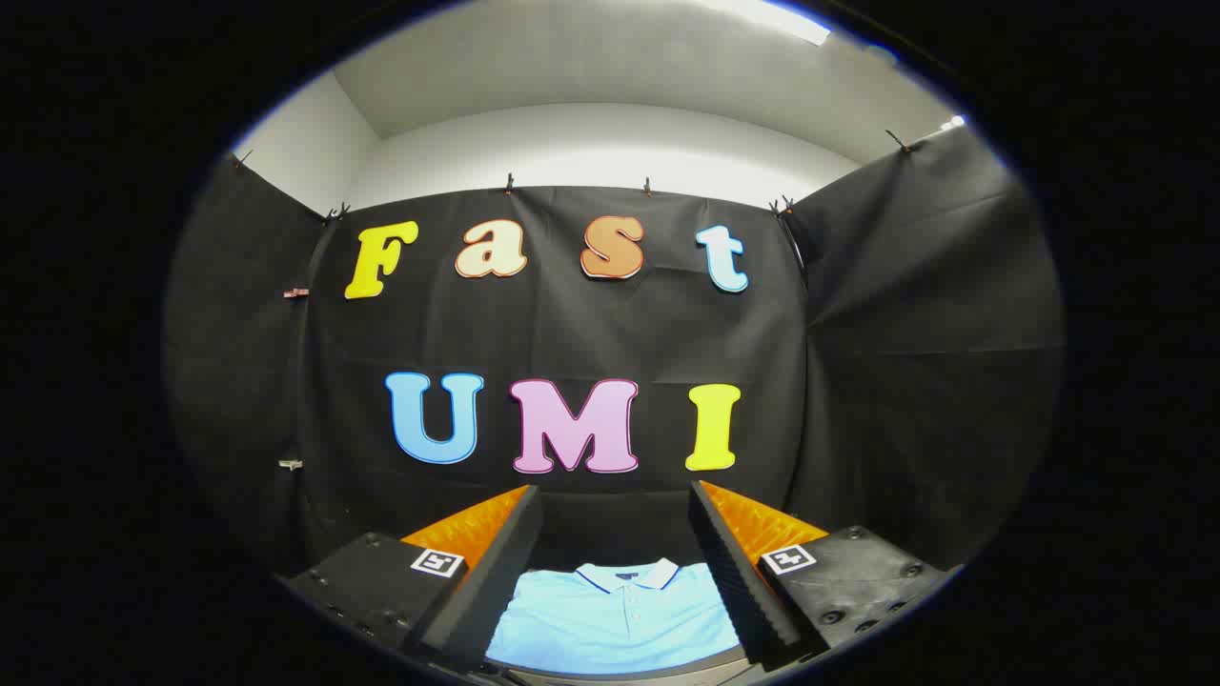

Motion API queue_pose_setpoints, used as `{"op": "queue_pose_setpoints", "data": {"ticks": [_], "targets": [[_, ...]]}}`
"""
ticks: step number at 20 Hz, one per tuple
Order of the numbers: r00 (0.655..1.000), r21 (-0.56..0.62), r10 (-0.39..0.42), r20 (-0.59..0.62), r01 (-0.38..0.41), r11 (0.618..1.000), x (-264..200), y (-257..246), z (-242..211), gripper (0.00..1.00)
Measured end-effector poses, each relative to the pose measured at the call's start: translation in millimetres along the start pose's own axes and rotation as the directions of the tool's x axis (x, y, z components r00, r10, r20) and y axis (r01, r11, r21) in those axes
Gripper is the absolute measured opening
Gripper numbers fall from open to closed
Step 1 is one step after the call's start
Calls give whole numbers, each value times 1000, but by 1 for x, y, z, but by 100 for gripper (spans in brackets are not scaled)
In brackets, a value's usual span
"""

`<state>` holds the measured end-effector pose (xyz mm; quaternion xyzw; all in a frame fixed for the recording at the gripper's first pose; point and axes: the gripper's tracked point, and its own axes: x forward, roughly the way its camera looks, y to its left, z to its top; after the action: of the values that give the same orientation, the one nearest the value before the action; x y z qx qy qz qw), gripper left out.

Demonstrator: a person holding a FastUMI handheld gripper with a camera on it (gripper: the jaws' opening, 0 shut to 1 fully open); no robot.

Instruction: Put the clothes into the washing machine and then close the washing machine lid.

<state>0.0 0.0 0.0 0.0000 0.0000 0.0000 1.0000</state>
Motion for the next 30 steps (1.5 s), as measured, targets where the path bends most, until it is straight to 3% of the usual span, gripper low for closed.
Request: {"op": "queue_pose_setpoints", "data": {"ticks": [22, 30], "targets": [[999, 13, -11, -39, 11, 1000, 14, -2, -13, 98], [988, -4, -28, -154, 27, 1000, 55, -14, -71, 98]]}}
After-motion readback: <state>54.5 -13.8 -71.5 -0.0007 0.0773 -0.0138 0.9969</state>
